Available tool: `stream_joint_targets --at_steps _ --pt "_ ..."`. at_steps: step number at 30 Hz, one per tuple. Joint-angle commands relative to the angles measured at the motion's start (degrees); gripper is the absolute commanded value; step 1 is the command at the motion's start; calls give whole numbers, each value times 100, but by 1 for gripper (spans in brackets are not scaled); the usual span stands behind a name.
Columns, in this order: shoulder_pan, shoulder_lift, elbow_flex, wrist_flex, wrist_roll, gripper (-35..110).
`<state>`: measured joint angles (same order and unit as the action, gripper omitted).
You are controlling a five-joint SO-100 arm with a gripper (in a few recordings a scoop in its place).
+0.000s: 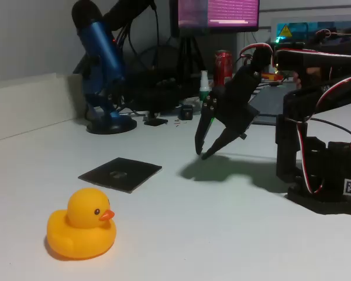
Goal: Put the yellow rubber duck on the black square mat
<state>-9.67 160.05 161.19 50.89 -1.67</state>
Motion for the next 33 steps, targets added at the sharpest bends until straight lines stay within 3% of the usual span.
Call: stream_joint_targets --at_steps 1,33 --pt "-70 44 0 26 -88 2" --pt "-70 105 0 26 -114 2"
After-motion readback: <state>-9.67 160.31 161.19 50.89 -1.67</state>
